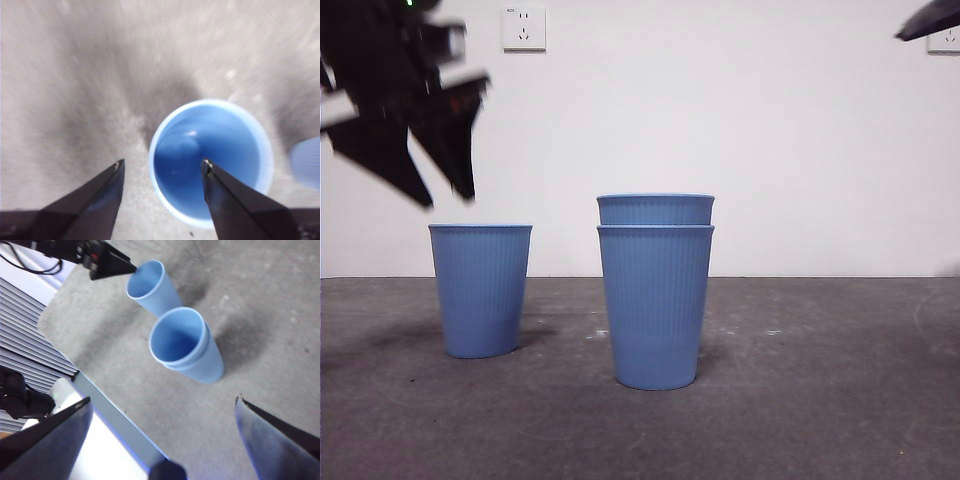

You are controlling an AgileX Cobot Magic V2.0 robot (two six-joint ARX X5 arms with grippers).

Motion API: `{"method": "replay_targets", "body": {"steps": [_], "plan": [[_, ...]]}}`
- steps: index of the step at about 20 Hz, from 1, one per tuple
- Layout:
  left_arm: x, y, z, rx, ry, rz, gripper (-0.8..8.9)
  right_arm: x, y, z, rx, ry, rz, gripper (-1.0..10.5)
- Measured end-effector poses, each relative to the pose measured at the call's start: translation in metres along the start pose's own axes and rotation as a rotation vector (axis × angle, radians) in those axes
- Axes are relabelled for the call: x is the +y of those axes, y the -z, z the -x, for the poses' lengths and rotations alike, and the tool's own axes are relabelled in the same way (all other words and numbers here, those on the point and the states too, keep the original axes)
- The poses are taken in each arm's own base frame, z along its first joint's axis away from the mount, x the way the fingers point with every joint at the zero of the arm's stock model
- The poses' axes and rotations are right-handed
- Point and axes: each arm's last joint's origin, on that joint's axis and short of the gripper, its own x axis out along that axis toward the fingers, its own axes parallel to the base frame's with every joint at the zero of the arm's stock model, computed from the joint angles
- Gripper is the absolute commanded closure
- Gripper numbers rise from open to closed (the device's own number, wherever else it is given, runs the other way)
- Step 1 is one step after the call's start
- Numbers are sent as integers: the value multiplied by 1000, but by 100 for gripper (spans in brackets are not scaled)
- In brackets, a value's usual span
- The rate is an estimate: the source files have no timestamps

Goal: Pick up the cup on the top,put the cup on the left,pick up the cup in the middle,put the cup on the right

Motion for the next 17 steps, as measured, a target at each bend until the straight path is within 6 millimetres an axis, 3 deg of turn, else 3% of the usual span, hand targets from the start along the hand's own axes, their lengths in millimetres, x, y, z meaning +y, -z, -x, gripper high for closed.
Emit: {"method": "replay_targets", "body": {"steps": [5,10,13,17], "plan": [[-13,-7,100,-169,-2,-22,554,-1,-20,-49,47,40,13,474],[-26,19,193,-332,-2,-45,554,0,-40,-115,166,146,47,485],[-31,36,226,-411,-3,-56,554,-4,-42,-145,221,177,55,572],[-33,52,240,-426,-3,-58,554,-10,-37,-165,274,233,47,575]]}}
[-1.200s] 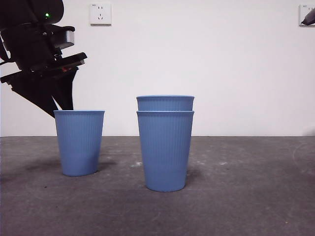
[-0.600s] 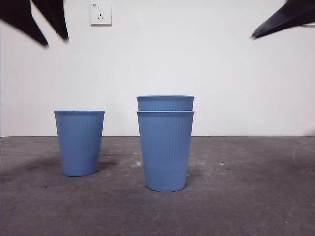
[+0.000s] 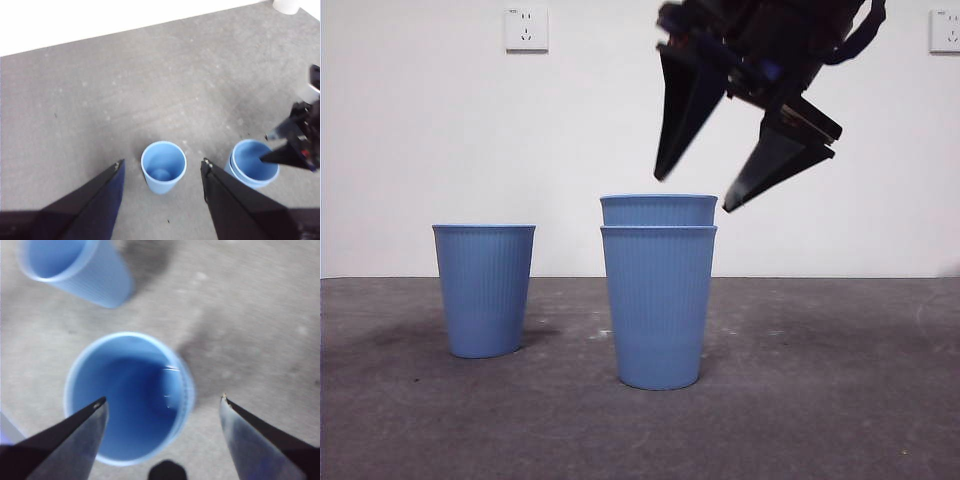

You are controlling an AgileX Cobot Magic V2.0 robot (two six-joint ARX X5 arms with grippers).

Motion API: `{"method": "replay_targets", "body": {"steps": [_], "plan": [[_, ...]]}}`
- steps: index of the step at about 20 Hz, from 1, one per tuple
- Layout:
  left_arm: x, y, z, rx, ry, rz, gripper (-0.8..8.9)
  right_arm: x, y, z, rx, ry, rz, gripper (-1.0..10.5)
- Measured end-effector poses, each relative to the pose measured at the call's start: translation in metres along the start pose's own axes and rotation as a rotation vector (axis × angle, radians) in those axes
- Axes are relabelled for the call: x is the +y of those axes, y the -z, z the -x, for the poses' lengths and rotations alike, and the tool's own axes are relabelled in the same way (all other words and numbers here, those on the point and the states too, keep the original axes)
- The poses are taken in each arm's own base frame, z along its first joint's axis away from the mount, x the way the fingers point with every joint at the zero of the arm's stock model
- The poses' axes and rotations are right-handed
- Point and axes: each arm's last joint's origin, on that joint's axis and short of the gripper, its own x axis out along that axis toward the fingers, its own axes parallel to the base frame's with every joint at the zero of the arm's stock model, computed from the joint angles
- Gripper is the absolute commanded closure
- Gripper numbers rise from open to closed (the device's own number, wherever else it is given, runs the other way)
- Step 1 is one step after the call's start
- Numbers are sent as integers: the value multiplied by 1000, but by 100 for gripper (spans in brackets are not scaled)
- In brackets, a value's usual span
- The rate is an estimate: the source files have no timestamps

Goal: Pick up the cup on the top,put the cup on the left,pick up the cup in the middle,put the cup on the right

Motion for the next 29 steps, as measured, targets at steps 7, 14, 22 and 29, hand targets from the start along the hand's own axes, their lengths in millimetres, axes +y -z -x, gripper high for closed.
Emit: {"method": "replay_targets", "body": {"steps": [7,14,22,29], "plan": [[0,4,3,27,0,4,554,4,2,-6,31,-6,2,731],[-1,5,5,23,0,3,554,3,1,-10,29,10,-10,830],[-1,5,5,23,0,3,554,2,1,-10,24,38,-14,963],[-1,5,5,23,0,3,554,2,0,-10,16,38,-15,964]]}}
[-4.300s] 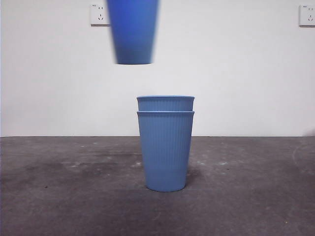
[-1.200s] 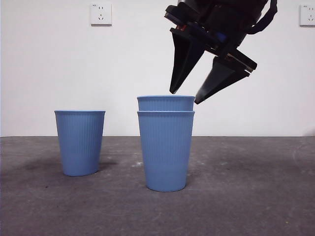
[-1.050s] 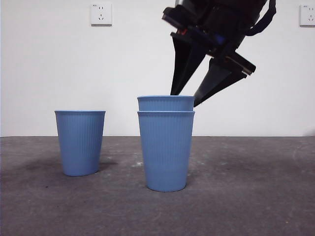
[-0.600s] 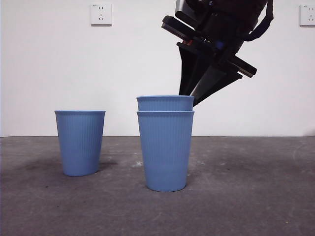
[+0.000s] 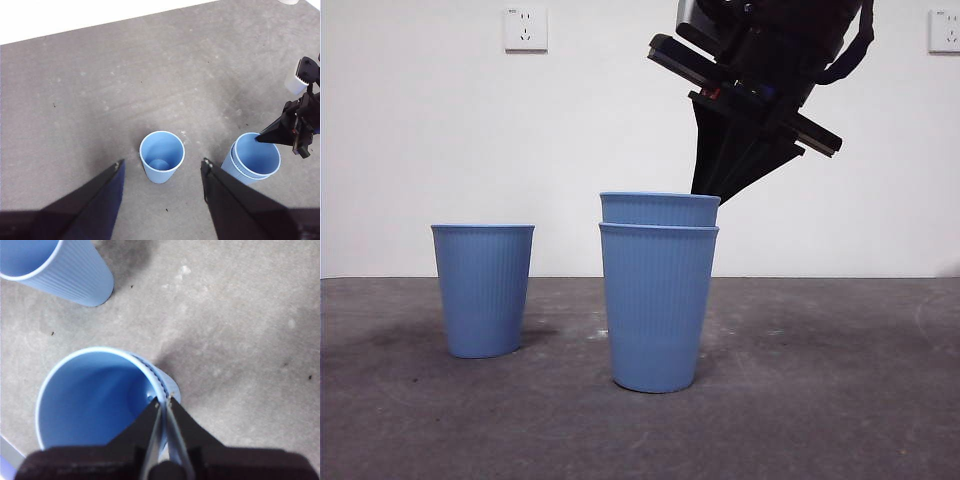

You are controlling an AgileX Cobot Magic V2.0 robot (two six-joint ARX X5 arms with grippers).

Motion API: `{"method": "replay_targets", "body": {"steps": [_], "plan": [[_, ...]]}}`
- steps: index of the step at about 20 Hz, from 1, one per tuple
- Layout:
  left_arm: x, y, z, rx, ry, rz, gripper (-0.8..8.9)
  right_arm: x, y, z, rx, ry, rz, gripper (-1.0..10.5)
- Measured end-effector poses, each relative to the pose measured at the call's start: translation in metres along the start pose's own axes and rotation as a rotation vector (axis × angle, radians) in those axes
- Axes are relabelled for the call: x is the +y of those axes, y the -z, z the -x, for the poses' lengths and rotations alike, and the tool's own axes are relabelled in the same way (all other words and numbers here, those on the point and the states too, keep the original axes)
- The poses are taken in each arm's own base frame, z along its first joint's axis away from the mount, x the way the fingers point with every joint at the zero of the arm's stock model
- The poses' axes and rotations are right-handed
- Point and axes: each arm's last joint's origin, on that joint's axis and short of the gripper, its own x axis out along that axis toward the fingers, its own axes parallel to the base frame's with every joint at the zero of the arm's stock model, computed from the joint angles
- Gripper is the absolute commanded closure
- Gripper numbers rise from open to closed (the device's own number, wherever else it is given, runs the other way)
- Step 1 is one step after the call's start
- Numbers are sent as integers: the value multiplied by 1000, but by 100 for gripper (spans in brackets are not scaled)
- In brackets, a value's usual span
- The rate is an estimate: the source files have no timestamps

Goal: Pick up the cup on the top,put the cup on the left,pick up the cup in the middle,put the cup on the right

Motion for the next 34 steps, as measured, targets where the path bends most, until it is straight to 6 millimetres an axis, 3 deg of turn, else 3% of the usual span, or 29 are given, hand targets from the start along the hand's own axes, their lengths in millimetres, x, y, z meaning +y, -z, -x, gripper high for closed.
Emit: {"method": "replay_targets", "body": {"steps": [10,12,17,19,22,27,34], "plan": [[0,0,0,0,0,0,554,10,1,56,-166,-20,13,964],[0,0,0,1,0,0,554,14,3,77,-207,-26,18,964],[0,0,0,4,0,0,554,20,0,156,-413,85,26,964],[0,0,0,5,0,0,554,10,-2,168,-455,123,2,964],[0,1,0,7,0,1,554,-22,-6,155,-377,211,-77,964],[0,1,0,8,0,1,554,-74,-19,110,-210,232,-167,964],[0,1,0,8,0,1,554,-108,-29,34,-47,177,-198,964]]}}
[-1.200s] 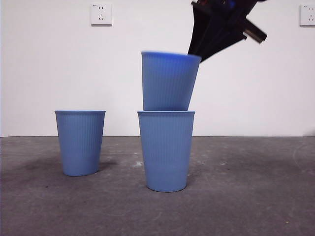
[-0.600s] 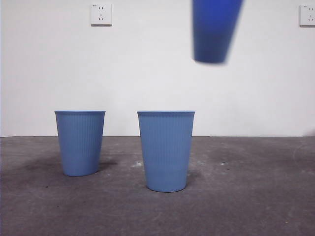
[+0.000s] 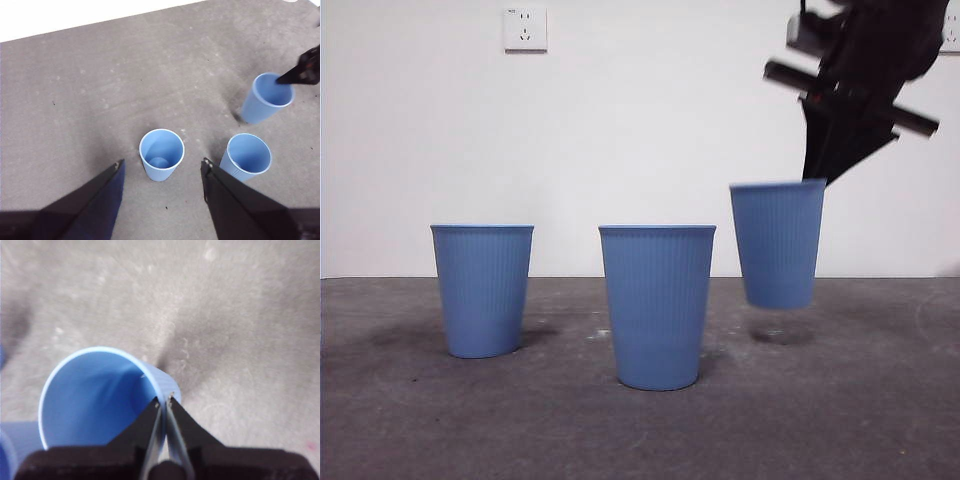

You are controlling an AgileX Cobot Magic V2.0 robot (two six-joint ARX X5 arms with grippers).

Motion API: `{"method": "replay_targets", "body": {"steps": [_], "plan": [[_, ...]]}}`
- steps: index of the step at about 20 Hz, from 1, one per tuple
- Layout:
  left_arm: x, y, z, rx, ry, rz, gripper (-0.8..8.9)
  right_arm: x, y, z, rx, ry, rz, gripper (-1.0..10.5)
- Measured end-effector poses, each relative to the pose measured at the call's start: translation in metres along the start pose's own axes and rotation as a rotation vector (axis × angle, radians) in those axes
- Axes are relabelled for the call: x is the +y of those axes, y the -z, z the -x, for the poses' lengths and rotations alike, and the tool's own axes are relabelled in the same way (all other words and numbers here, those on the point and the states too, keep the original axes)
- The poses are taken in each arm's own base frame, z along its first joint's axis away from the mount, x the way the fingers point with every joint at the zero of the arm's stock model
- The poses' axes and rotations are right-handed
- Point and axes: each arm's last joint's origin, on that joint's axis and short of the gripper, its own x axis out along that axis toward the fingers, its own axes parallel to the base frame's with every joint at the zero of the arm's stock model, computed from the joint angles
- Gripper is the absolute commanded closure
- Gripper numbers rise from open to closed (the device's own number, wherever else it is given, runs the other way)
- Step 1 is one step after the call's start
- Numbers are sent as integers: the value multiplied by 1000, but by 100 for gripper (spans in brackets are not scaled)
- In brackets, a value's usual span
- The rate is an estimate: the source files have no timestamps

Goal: Pick up the cup on the top,put the cup on the left,pick up the cup in the middle,put the cup on the right

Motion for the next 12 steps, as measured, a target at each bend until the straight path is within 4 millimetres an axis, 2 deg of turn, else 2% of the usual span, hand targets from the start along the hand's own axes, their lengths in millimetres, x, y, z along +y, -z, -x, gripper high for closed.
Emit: {"method": "replay_targets", "body": {"steps": [4,12], "plan": [[0,0,0,0,0,0,554,-3,-2,-18,17,-20,0,964],[0,0,0,0,0,0,554,-9,3,-28,38,-16,-15,962]]}}
